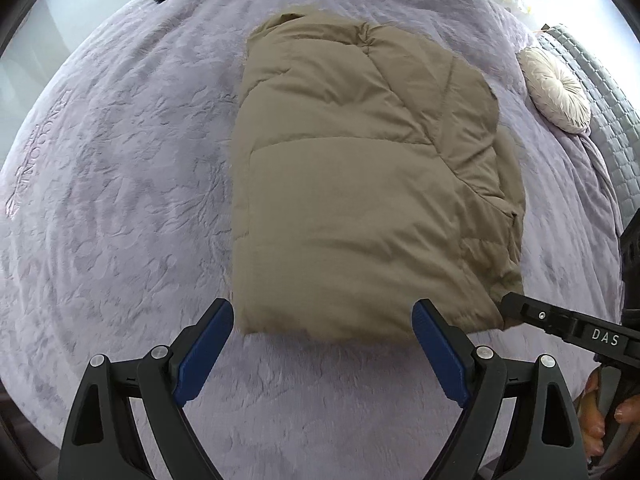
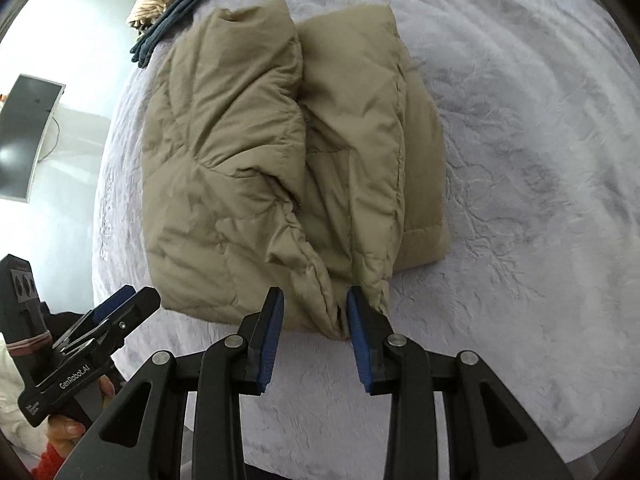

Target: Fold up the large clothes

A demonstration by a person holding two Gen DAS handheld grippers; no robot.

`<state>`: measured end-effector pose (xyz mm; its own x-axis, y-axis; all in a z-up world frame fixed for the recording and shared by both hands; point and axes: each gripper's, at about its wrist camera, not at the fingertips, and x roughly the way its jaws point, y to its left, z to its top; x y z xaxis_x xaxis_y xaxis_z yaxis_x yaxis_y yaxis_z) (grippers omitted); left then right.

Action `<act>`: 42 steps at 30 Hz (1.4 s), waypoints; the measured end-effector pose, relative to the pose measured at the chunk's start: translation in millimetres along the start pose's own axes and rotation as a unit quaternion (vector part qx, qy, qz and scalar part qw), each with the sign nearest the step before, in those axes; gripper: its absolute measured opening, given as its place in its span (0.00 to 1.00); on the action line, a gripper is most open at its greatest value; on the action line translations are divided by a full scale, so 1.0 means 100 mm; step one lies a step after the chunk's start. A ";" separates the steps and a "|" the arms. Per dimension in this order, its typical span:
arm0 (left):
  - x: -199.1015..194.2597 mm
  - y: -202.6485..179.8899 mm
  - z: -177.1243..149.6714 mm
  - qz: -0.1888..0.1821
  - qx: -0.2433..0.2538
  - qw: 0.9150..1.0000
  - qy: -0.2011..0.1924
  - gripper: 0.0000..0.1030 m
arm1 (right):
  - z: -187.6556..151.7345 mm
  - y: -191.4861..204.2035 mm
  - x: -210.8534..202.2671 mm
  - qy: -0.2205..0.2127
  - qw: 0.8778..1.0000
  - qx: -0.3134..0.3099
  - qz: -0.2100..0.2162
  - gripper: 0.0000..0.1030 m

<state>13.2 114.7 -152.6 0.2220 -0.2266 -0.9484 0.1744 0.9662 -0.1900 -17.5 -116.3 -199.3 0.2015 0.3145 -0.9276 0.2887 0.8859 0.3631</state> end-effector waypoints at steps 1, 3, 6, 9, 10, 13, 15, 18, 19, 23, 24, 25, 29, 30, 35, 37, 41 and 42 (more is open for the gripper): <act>-0.03 -0.01 -0.02 -0.001 0.000 1.000 0.000 0.89 | -0.02 0.01 -0.04 -0.001 1.000 -0.002 -0.003 0.35; -0.07 -0.02 -0.03 0.000 0.000 1.000 -0.001 0.89 | -0.03 0.06 -0.08 -0.003 1.000 -0.004 -0.008 0.35; -0.12 -0.03 -0.04 -0.002 -0.002 1.000 -0.001 0.89 | -0.09 0.07 -0.16 -0.004 1.000 -0.003 -0.014 0.35; -0.16 -0.05 -0.06 0.000 -0.002 1.000 -0.002 0.89 | -0.15 0.03 -0.21 -0.003 1.000 0.000 -0.016 0.35; -0.19 -0.05 -0.06 0.001 0.000 1.000 -0.002 0.89 | -0.18 0.02 -0.23 -0.003 1.000 0.001 -0.016 0.35; -0.22 -0.07 -0.05 0.000 0.006 1.000 0.001 0.89 | -0.31 -0.05 -0.33 -0.002 1.000 0.003 -0.015 0.35; -0.27 -0.09 -0.05 0.003 0.010 1.000 -0.002 0.89 | -0.33 -0.02 -0.35 -0.001 1.000 0.005 -0.014 0.35; -0.37 -0.11 -0.04 0.004 0.014 1.000 -0.011 0.89 | -0.36 0.03 -0.45 -0.001 1.000 0.007 -0.001 0.35; -0.43 -0.11 -0.04 0.003 0.017 1.000 -0.014 0.89 | -0.37 0.05 -0.48 -0.001 1.000 0.009 0.004 0.35; -0.58 -0.14 -0.01 0.012 0.027 0.999 -0.020 0.91 | -0.36 0.16 -0.65 -0.006 1.000 0.013 0.022 0.38; -0.63 -0.15 0.00 0.011 0.025 0.999 -0.024 0.91 | -0.36 0.18 -0.69 -0.009 1.000 0.012 0.024 0.40; -0.70 -0.15 0.01 0.010 0.022 0.999 -0.030 0.91 | -0.35 0.23 -0.75 -0.015 1.000 0.010 0.025 0.45; -0.92 -0.18 0.03 0.026 0.023 0.998 -0.054 1.00 | -0.32 0.40 -0.97 -0.040 0.999 -0.010 0.013 0.57; -0.96 -0.19 0.03 0.032 0.024 0.997 -0.059 1.00 | -0.32 0.44 -1.01 -0.045 0.999 -0.014 0.009 0.57; -1.18 -0.17 0.09 0.038 0.015 0.997 -0.073 1.00 | -0.31 0.61 -1.21 -0.070 0.997 -0.028 -0.013 0.58; -1.30 -0.19 0.12 0.055 0.016 0.995 -0.087 1.00 | -0.32 0.71 -1.33 -0.096 0.993 -0.046 -0.046 0.65; -1.52 -0.24 0.16 0.074 0.012 0.990 -0.119 1.00 | -0.32 0.87 -1.56 -0.154 0.981 -0.071 -0.091 0.81; -1.56 -0.24 0.18 0.074 0.011 0.989 -0.126 1.00 | -0.32 0.92 -1.64 -0.169 0.977 -0.077 -0.101 0.82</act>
<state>-8.6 124.3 4.8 0.4780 -0.1087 -0.8716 0.1415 0.9889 -0.0457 -53.6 -75.8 -17.1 0.4602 0.0203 -0.8876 0.2162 0.9671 0.1342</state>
